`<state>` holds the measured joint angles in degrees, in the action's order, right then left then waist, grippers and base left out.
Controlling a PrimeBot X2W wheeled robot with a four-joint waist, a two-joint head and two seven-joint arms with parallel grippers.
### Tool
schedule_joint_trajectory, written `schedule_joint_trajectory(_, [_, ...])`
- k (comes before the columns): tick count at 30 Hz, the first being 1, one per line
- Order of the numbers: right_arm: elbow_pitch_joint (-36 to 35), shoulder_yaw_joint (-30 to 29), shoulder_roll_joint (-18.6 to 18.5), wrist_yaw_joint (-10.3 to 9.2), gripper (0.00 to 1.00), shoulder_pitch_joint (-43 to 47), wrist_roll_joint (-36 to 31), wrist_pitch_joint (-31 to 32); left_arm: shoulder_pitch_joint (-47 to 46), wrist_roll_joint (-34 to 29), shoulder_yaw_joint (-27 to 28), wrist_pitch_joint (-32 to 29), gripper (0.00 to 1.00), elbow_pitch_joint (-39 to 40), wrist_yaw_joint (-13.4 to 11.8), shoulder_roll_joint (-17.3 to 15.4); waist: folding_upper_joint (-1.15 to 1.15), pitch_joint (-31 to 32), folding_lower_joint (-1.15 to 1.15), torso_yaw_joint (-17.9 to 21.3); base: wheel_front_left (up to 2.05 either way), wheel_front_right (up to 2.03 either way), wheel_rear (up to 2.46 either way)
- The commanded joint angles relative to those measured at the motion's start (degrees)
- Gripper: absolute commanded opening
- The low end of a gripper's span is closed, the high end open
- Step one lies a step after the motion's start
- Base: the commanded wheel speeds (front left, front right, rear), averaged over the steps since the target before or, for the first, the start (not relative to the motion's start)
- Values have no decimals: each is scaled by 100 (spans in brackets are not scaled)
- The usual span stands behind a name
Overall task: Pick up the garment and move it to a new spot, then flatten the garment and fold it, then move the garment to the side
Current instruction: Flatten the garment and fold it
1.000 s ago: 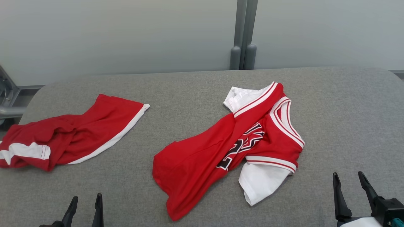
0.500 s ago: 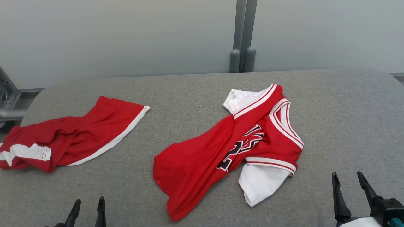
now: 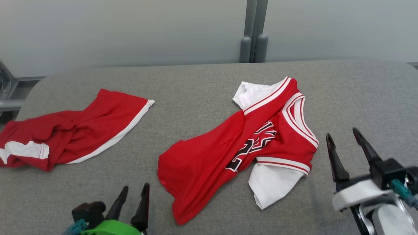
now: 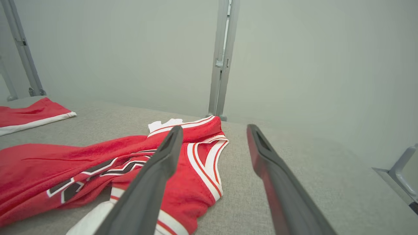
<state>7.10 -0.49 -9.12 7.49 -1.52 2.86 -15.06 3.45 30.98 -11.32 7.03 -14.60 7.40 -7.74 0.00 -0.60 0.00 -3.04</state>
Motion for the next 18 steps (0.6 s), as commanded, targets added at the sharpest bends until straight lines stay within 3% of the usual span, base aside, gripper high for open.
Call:
schedule_joint_trajectory(1, [49,95,-109,-1,100,-243,-5,-19,-171,149,-43,-118,100,-3,15,81,0,-263,0,-36,0,0,0])
schedule_joint_trajectory(10, [827,1004,-1239,-1,100,-2557,196,78,-1041,583,-324,-950,100,-506,-147,350,0,-940,0,-182,0,0,0])
schedule_joint_trajectory(15, [1032,1461,-1610,-1,100,-3558,435,188,-1323,675,-530,-1266,100,-969,-376,423,0,-1216,0,-319,0,0,0])
schedule_joint_trajectory(18, [1119,1648,-1700,-1,100,-3856,510,207,-1348,823,-627,-1319,100,-1075,-312,440,0,-1293,0,-350,0,0,0])
